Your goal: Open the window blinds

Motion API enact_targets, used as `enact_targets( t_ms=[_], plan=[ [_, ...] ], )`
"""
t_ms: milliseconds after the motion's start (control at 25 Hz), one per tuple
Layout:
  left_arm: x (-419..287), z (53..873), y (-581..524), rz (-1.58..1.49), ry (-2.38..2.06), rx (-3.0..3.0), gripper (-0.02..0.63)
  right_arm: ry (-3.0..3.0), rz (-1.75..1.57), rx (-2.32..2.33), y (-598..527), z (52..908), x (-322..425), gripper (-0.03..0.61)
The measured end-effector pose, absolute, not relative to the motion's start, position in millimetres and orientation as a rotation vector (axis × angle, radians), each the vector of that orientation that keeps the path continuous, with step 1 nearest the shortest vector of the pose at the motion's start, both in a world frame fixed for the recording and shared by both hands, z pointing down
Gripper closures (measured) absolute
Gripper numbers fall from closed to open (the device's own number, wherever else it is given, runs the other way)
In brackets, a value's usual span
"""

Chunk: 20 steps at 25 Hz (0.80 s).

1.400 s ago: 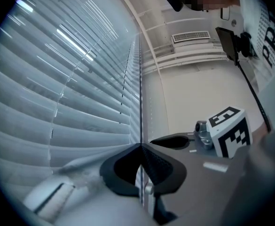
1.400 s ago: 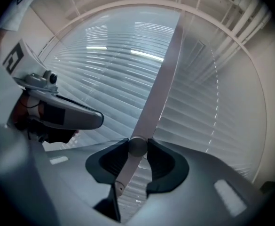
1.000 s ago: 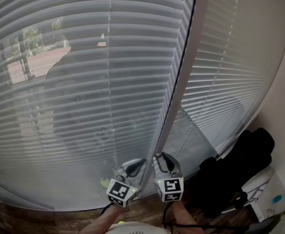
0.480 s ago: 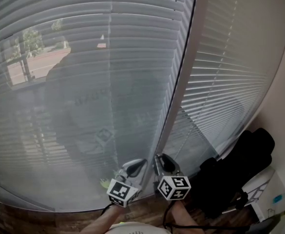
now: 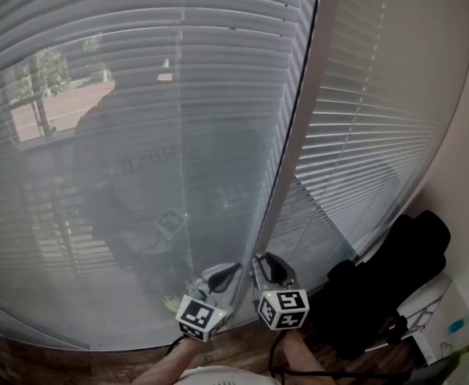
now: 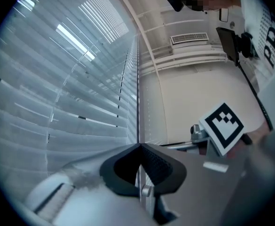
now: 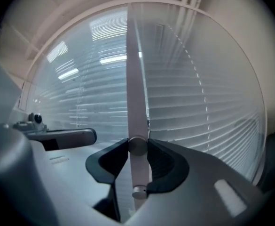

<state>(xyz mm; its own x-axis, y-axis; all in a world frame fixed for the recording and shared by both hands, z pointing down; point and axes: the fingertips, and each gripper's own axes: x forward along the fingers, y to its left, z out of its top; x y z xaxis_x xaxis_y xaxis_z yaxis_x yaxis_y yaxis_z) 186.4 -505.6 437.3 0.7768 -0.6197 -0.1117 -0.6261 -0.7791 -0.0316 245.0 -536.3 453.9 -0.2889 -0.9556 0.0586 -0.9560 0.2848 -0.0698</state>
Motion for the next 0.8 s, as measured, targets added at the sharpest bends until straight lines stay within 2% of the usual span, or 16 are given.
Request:
enact_targets(
  t_ms=[280, 520, 800],
  plan=[
    [189.7, 439.9, -506.1, 0.156, 1.005, -2.894, 0.621, -2.268, -0.348, 1.712, -529.5, 445.3, 235.2, 0.437],
    [191.6, 435.3, -505.2, 0.155, 1.021, -2.896, 0.621, -2.081, -0.570, 1.609, -535.7, 448.4, 228.3, 0.433],
    [190.6, 438.3, -505.5, 0.146, 1.029, -2.898, 0.621, -2.047, -0.660, 1.601, -536.1, 450.5, 227.2, 0.434]
  ],
)
